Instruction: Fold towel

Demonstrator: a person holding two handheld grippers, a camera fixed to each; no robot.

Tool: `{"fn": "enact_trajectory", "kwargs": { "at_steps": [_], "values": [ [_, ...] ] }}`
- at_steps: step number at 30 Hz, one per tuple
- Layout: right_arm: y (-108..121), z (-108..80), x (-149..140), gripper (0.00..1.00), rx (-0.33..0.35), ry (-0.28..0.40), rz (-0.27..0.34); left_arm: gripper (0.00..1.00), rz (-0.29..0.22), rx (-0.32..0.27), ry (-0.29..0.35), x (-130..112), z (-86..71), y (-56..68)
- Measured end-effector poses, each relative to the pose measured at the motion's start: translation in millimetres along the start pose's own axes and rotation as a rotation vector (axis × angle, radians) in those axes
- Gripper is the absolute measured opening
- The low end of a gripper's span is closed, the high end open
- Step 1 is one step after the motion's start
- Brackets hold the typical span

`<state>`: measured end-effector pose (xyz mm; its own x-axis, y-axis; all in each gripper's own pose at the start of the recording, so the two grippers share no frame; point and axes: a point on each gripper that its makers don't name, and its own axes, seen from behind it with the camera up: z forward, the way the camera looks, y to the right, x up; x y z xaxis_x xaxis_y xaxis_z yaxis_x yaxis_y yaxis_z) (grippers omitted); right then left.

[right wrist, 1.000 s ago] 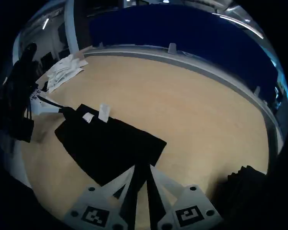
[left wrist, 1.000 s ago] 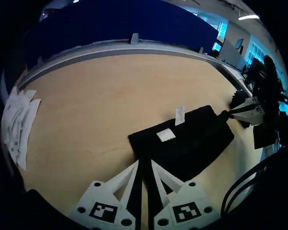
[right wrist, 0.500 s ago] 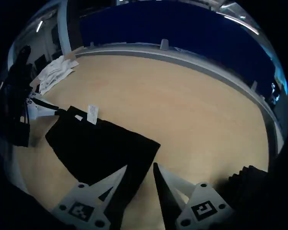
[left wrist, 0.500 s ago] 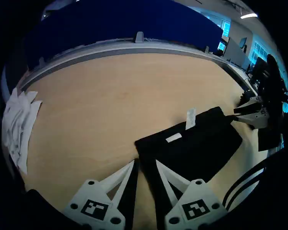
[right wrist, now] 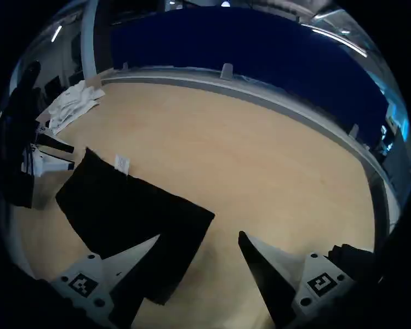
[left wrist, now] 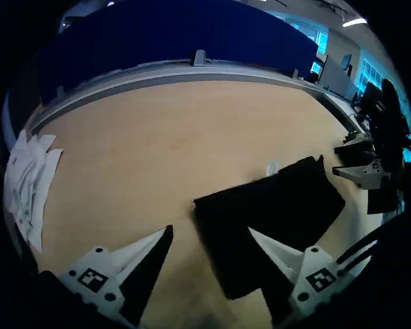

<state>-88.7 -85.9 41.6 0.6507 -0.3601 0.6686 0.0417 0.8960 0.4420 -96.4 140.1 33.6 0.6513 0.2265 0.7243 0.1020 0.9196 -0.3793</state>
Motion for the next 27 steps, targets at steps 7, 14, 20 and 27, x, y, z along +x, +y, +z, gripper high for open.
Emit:
{"fn": "enact_trajectory", "kwargs": {
  "at_steps": [7,14,20,27],
  "values": [
    [-4,-4.8,1,1.00,0.005,0.007,0.002,0.97,0.001,-0.006,0.002,-2,-6.0,3.6],
    [-8,-14.4,-9,1.00,0.009,0.002,0.004,0.97,0.005,-0.005,0.001,-10,-15.8,7.4],
    [-15,-25.9,-21,1.00,0.015,-0.003,0.008,0.97,-0.002,0.006,-0.009,-28,-29.1,8.5],
    [-24,-41.2,-37,1.00,0.020,-0.006,0.012,0.97,-0.016,0.023,-0.024,-50,-45.3,9.2]
  ]
}}
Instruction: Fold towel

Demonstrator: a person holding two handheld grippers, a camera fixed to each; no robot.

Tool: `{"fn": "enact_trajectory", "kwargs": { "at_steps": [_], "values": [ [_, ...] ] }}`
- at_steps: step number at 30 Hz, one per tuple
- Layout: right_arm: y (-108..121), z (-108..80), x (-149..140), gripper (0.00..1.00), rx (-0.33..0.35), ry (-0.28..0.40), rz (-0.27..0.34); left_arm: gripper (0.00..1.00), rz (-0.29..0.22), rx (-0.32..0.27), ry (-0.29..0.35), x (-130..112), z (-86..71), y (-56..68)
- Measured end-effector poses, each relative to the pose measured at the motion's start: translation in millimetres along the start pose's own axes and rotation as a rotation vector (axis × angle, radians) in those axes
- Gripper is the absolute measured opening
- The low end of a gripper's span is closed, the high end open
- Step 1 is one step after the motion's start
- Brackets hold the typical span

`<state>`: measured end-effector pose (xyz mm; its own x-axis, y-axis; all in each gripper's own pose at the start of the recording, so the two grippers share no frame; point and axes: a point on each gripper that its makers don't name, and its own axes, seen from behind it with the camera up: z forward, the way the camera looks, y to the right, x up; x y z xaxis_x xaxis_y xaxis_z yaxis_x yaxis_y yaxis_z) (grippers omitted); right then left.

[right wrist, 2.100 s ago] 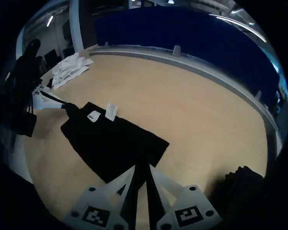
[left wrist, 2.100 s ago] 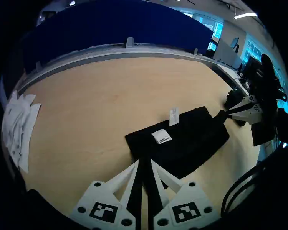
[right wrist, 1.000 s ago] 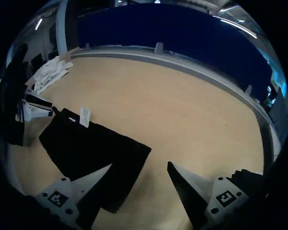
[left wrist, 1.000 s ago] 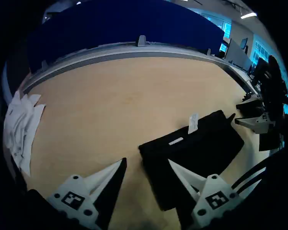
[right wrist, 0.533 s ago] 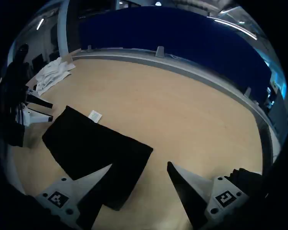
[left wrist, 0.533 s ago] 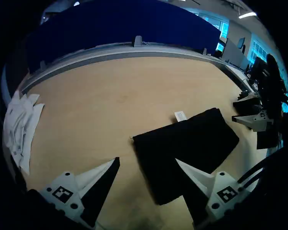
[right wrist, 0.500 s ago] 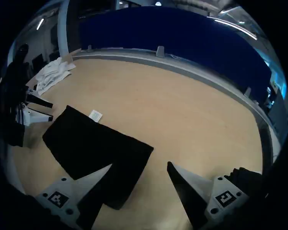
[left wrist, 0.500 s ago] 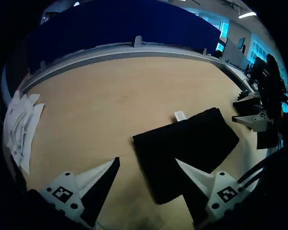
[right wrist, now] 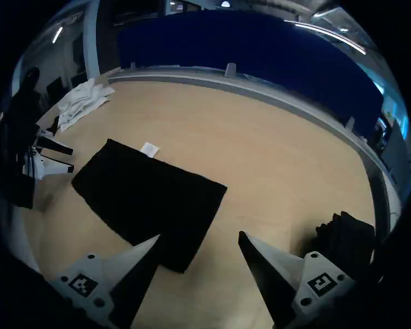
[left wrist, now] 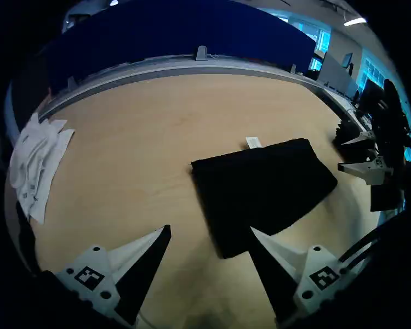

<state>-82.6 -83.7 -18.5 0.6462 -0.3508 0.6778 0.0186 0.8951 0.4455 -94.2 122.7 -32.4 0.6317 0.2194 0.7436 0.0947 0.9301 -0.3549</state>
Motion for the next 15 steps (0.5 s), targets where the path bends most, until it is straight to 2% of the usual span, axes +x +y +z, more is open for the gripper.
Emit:
{"fn": "enact_trajectory", "kwargs": {
  "at_steps": [6,15],
  "values": [
    [-7,-11.0,-11,1.00,0.014,-0.004,-0.011,0.97,-0.011,0.010,0.003,-10,-10.9,1.4],
    [-14,-13.4,-22,1.00,0.060,-0.032,-0.076,0.97,-0.052,0.052,0.013,-26,-27.8,-7.3]
  ]
}}
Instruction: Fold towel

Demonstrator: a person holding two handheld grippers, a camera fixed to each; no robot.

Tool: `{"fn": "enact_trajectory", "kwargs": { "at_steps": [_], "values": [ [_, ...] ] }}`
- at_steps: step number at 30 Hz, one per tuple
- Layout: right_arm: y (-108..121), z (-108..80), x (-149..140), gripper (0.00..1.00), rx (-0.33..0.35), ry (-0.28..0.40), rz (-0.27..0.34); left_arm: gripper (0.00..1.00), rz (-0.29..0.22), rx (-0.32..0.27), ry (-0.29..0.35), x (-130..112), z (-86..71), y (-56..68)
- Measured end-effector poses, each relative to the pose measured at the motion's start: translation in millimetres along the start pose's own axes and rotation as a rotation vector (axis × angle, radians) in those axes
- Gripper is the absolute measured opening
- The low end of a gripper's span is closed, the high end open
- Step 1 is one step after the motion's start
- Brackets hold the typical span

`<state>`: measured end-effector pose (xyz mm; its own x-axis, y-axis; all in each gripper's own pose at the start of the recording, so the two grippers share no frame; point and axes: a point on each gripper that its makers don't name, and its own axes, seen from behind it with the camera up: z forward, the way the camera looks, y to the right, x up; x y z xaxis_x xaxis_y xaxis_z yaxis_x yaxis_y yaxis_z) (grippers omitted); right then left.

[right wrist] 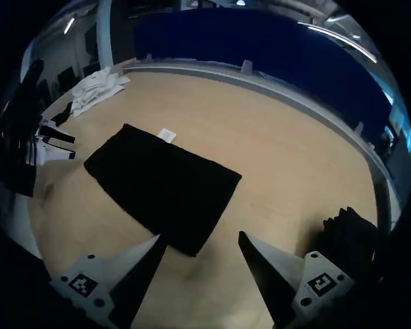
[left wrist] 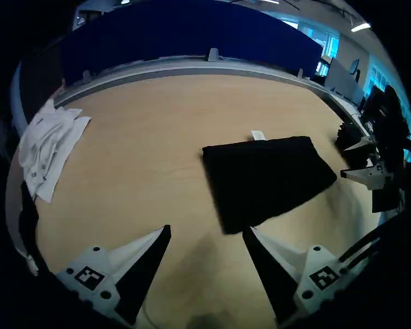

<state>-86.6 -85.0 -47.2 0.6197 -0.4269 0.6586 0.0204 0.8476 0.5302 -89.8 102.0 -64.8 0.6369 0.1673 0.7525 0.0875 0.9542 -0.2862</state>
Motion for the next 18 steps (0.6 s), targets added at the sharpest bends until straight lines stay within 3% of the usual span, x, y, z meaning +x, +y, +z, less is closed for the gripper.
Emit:
{"fn": "enact_trajectory", "kwargs": {
  "at_steps": [12,18],
  "values": [
    [-4,1.7,-12,0.99,0.043,-0.038,-0.065,0.97,-0.066,0.055,-0.001,-32,-32.1,-16.3],
    [-11,4.8,-21,0.87,0.083,-0.058,-0.094,0.97,-0.098,0.078,-0.001,-46,-49.1,-23.3]
  ]
}}
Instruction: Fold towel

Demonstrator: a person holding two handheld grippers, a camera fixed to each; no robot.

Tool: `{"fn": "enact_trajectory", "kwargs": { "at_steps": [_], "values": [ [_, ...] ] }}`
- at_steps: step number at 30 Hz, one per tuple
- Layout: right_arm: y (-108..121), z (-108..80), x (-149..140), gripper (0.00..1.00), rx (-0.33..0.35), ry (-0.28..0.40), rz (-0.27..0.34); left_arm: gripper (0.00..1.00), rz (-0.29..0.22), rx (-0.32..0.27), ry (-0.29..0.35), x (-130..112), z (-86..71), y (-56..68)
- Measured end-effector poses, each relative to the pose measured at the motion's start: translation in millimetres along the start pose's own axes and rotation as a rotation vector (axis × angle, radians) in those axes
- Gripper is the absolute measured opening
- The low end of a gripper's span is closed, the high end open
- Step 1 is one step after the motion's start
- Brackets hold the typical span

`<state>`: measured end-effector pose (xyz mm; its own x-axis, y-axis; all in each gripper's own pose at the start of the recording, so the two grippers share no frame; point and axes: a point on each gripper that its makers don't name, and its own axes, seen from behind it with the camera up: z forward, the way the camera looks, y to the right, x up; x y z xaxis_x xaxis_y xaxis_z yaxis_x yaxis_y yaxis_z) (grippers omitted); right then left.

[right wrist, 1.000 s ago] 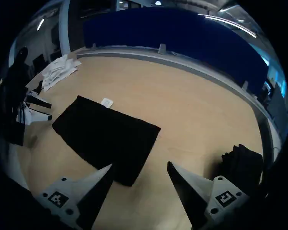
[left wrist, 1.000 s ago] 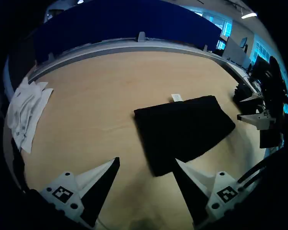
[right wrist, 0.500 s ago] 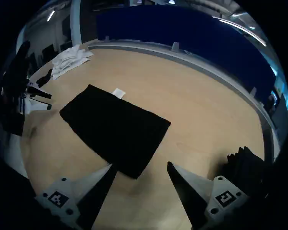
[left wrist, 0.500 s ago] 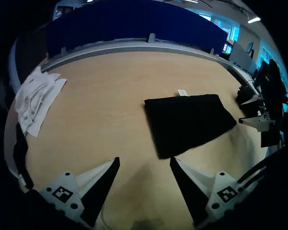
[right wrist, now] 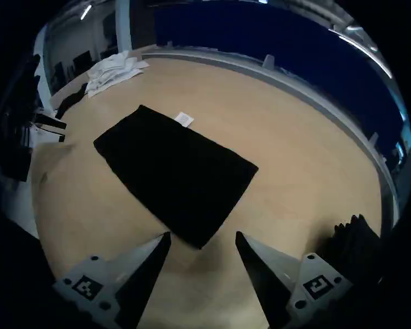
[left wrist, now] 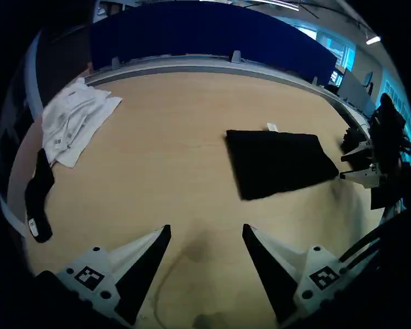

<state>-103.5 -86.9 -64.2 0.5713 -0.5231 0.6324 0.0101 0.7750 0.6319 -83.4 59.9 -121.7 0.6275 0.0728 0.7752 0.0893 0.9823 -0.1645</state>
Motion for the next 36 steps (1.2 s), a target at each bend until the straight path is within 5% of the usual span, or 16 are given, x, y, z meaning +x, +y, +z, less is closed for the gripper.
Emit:
{"fn": "enact_trajectory", "kwargs": {
  "at_steps": [18,27,36],
  "values": [
    [-11,12.0,-18,0.32,0.068,-0.052,0.004,0.97,-0.041,0.021,-0.012,-22,-16.3,-5.7],
    [-11,14.4,-21,0.29,0.076,-0.061,0.012,0.97,-0.039,0.016,-0.013,-23,-15.7,-4.4],
    [-10,16.8,-21,0.05,0.070,-0.060,0.011,0.97,-0.036,0.012,-0.013,-23,-14.7,-3.0]
  ]
}}
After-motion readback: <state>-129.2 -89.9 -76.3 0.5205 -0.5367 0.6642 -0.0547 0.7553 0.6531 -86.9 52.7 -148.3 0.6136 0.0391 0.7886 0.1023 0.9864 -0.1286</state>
